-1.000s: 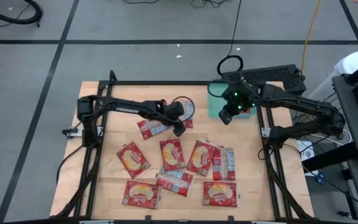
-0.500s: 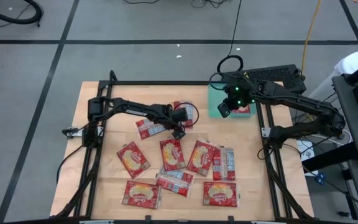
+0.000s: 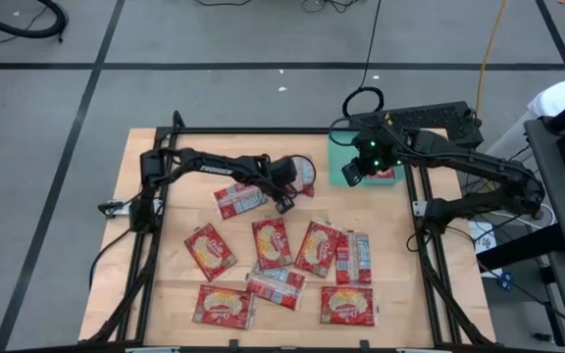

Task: Sort popcorn bags into baskets
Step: Put the red popcorn bag into the light blue bin

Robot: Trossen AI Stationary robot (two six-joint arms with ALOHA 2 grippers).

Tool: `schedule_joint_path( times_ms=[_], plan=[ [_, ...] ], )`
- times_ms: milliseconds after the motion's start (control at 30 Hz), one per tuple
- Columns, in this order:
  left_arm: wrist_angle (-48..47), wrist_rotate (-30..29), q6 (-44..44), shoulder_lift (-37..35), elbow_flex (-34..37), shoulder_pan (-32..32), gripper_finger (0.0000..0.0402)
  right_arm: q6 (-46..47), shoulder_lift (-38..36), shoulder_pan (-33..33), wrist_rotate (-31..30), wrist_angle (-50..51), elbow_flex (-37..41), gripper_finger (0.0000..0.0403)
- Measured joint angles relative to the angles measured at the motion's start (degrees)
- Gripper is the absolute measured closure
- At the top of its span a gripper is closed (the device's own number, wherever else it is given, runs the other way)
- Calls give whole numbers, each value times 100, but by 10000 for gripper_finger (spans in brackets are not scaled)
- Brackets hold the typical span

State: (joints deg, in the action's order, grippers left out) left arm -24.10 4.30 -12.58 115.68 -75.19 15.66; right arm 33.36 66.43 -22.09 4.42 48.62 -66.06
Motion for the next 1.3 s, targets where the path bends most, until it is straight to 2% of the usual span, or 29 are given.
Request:
schedule_joint_path(
  times_ms=[133,333,533,667,1033,1167,1300],
  plan=[
    [-257,456,-130,-323,3,135,398,200,0,99,-14,-42,0,403],
    [-411,560,-14,-918,3,134,399,427,0,256,-35,-301,-2,403],
    [-441,677,-284,-1348,-4,144,400,679,0,450,-437,-707,-4,403],
    [-477,867,-452,-1567,-4,142,400,794,0,525,-470,-898,-4,403],
    [-482,1494,-935,-2110,-4,196,401,-100,107,748,-736,-1426,-4,402],
    [-474,1785,-986,-2164,-4,257,401,-587,288,865,-732,-1773,-7,377],
    [-399,1996,-838,-2207,-6,280,401,-833,585,916,-560,-2004,-7,322]
  ],
)
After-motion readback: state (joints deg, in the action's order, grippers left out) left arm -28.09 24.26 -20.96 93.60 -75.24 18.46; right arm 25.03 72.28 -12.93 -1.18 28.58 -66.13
